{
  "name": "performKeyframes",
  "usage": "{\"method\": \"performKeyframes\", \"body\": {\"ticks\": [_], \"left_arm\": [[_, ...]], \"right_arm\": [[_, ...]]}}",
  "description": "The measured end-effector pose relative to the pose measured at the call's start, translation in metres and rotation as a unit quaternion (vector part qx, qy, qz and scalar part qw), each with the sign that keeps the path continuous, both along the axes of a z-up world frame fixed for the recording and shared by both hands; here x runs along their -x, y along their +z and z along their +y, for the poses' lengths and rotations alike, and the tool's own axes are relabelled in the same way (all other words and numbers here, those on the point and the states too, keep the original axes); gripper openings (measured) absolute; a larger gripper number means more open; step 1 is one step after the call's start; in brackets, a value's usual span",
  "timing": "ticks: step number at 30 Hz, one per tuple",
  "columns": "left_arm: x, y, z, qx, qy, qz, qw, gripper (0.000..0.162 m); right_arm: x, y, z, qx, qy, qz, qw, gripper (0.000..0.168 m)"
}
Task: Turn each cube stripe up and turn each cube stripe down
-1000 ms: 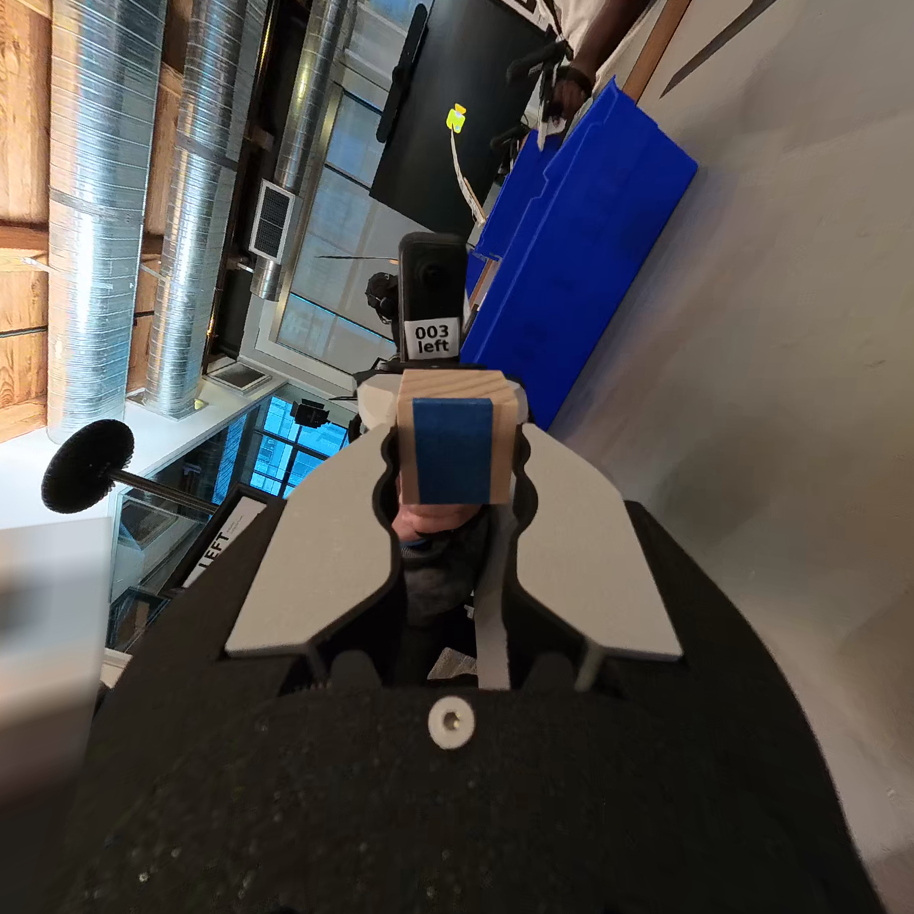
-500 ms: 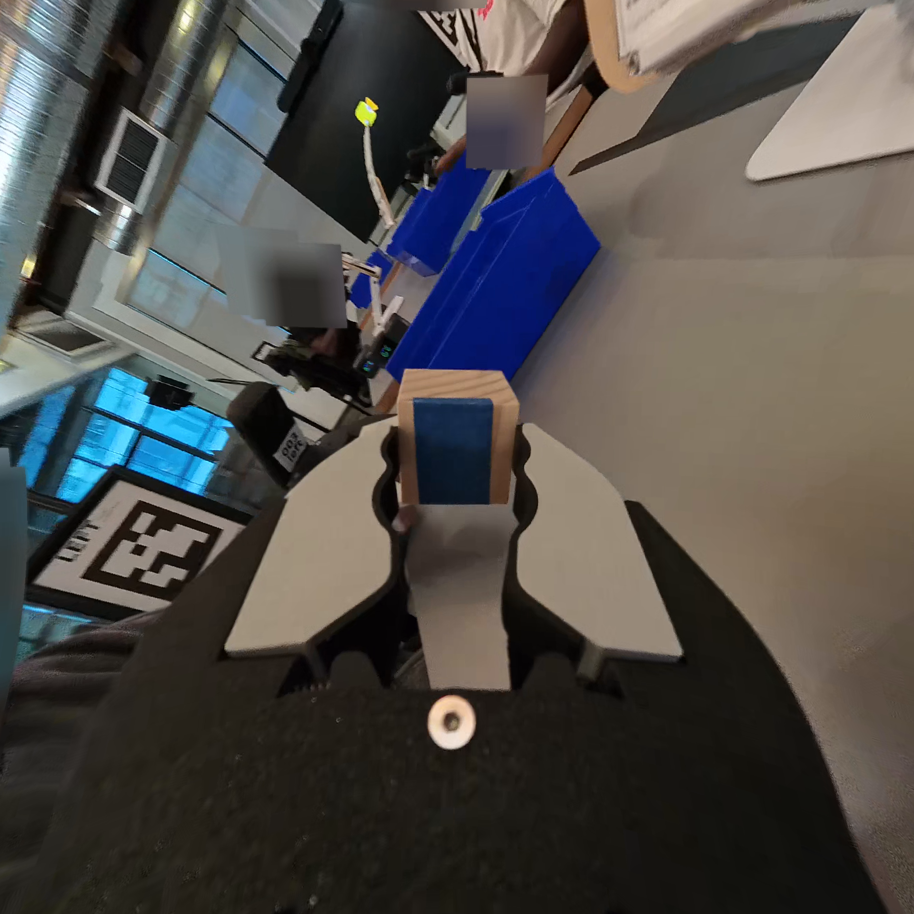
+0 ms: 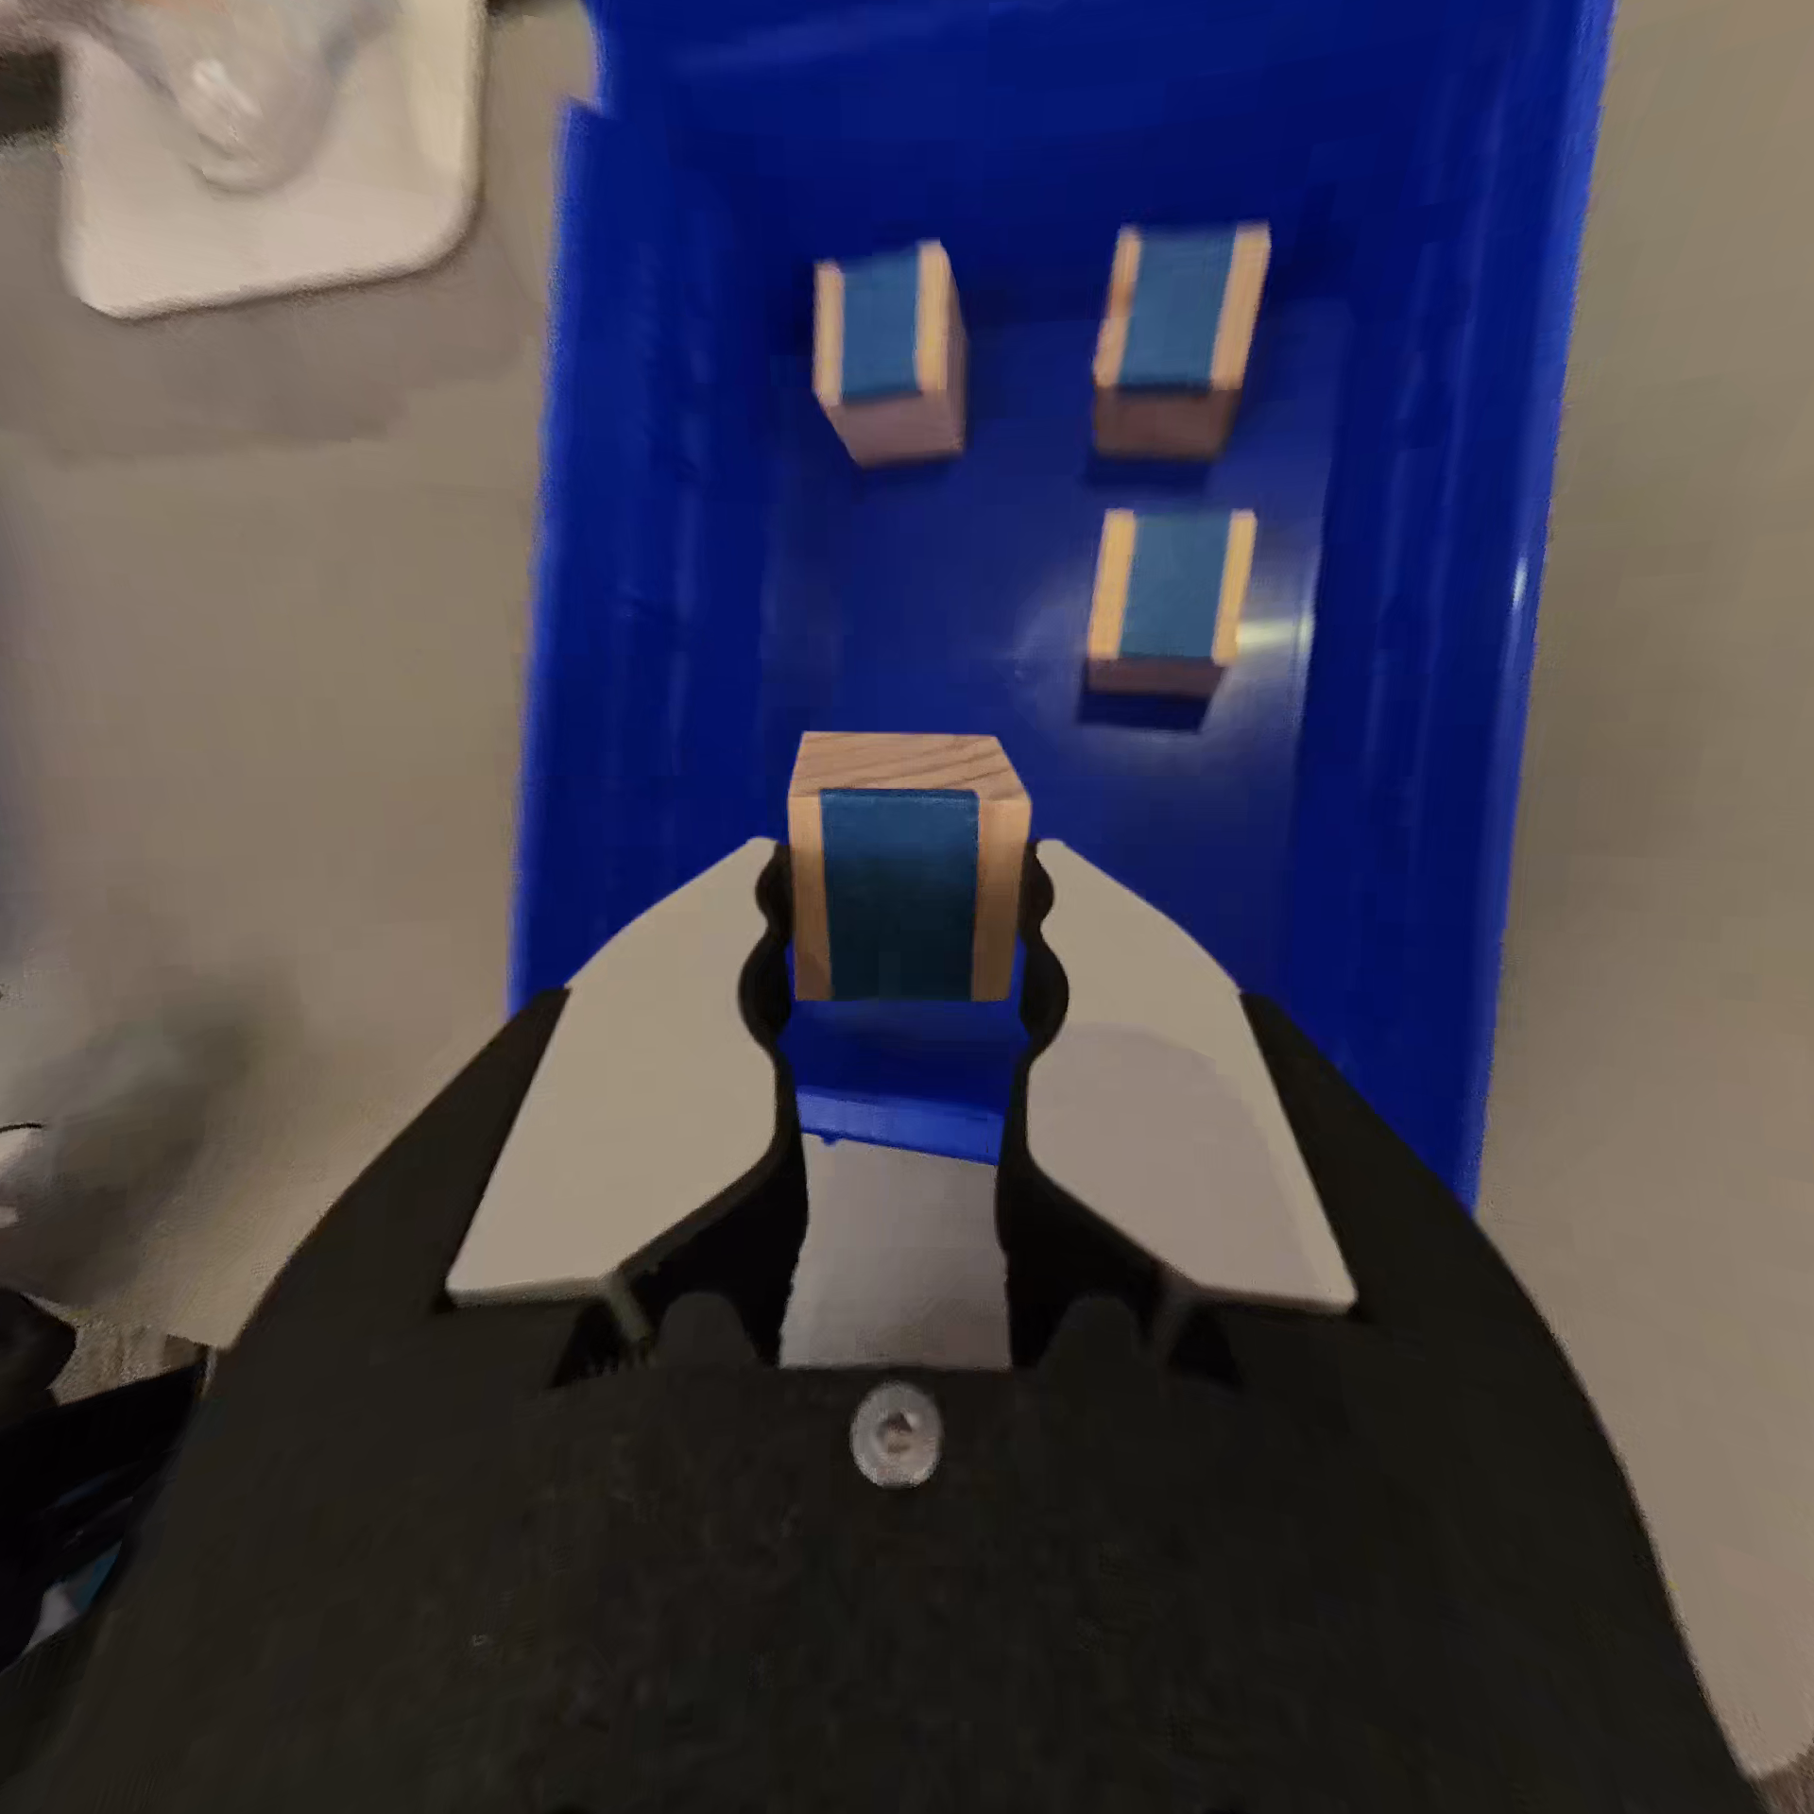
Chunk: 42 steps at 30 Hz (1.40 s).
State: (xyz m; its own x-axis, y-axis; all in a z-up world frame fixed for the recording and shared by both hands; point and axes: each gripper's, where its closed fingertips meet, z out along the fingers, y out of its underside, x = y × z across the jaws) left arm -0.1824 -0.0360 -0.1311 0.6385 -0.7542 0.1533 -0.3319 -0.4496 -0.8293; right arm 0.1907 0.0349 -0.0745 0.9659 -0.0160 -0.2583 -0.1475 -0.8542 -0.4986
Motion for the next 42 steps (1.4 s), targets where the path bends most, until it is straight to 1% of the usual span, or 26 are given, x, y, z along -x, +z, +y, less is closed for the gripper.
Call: {"method": "performKeyframes", "body": {"ticks": [2, 5, 10, 15, 19, 21, 23, 24, 26, 27, 28, 30, 31, 33, 34, 37, 40, 41, 42], "left_arm": [[0.001, -0.001, 0.001, 0.000, 0.002, 0.001, 1.000, 0.063], [0.002, -0.003, 0.003, 0.009, 0.005, 0.000, 1.000, 0.062], [0.002, -0.006, 0.002, 0.024, 0.003, -0.003, 1.000, 0.062], [-0.001, -0.008, -0.001, 0.026, -0.002, 0.002, 1.000, 0.063], [-0.002, -0.011, -0.002, 0.028, -0.006, 0.006, 1.000, 0.063], [-0.002, -0.011, -0.003, 0.032, -0.008, 0.006, 0.999, 0.063], [-0.002, -0.010, -0.002, 0.032, -0.008, 0.007, 0.999, 0.064], [-0.001, -0.010, -0.002, 0.031, -0.007, 0.006, 0.999, 0.064], [-0.001, -0.009, -0.002, 0.031, -0.007, 0.005, 0.999, 0.064], [-0.001, -0.009, -0.002, 0.031, -0.007, 0.005, 0.999, 0.064], [-0.001, -0.010, -0.002, 0.032, -0.007, 0.005, 0.999, 0.064], [-0.001, -0.012, -0.001, 0.035, -0.005, 0.007, 0.999, 0.064], [-0.001, -0.013, -0.002, 0.039, -0.003, 0.007, 0.999, 0.065], [-0.002, -0.013, -0.004, 0.047, -0.006, 0.000, 0.999, 0.065], [-0.002, -0.012, -0.004, 0.047, -0.006, -0.003, 0.999, 0.065], [-0.003, -0.005, -0.005, 0.039, -0.014, -0.006, 0.999, 0.066], [0.012, 0.009, -0.004, 0.028, -0.018, 0.017, 0.999, 0.061], [0.021, 0.018, -0.004, 0.048, -0.017, 0.006, 0.999, 0.064], [0.030, 0.035, -0.006, 0.069, -0.034, -0.026, 0.997, 0.066]], "right_arm": [[-0.009, -0.023, -0.004, 0.048, -0.004, -0.014, 0.999, 0.044], [-0.022, -0.050, -0.009, 0.105, -0.014, -0.060, 0.993, 0.044], [-0.038, -0.082, -0.011, 0.166, -0.023, -0.115, 0.979, 0.044], [-0.049, -0.097, -0.015, 0.195, -0.035, -0.131, 0.971, 0.044], [-0.051, -0.095, -0.011, 0.182, -0.030, -0.148, 0.972, 0.045], [-0.053, -0.081, -0.007, 0.153, -0.031, -0.164, 0.974, 0.059], [-0.043, -0.054, 0.001, 0.091, -0.024, -0.149, 0.984, 0.060], [-0.033, -0.035, 0.007, 0.045, -0.012, -0.134, 0.990, 0.059], [0.003, 0.011, 0.018, -0.077, 0.046, -0.093, 0.992, 0.059], [0.031, 0.035, 0.021, -0.147, 0.087, -0.058, 0.984, 0.059], [0.061, 0.057, 0.021, -0.218, 0.128, -0.017, 0.967, 0.061], [0.126, 0.090, 0.011, -0.345, 0.198, 0.077, 0.914, 0.065], [0.154, 0.096, 0.002, -0.392, 0.221, 0.119, 0.885, 0.064], [0.197, 0.087, -0.011, -0.448, 0.248, 0.165, 0.843, 0.064], [0.214, 0.075, -0.015, -0.462, 0.260, 0.163, 0.832, 0.064], [0.254, 0.035, -0.016, -0.440, 0.294, 0.162, 0.833, 0.061], [0.271, 0.015, -0.019, -0.412, 0.317, 0.181, 0.835, 0.059], [0.271, 0.012, -0.021, -0.404, 0.319, 0.187, 0.837, 0.059], [0.269, 0.010, -0.025, -0.397, 0.318, 0.192, 0.839, 0.059]]}}
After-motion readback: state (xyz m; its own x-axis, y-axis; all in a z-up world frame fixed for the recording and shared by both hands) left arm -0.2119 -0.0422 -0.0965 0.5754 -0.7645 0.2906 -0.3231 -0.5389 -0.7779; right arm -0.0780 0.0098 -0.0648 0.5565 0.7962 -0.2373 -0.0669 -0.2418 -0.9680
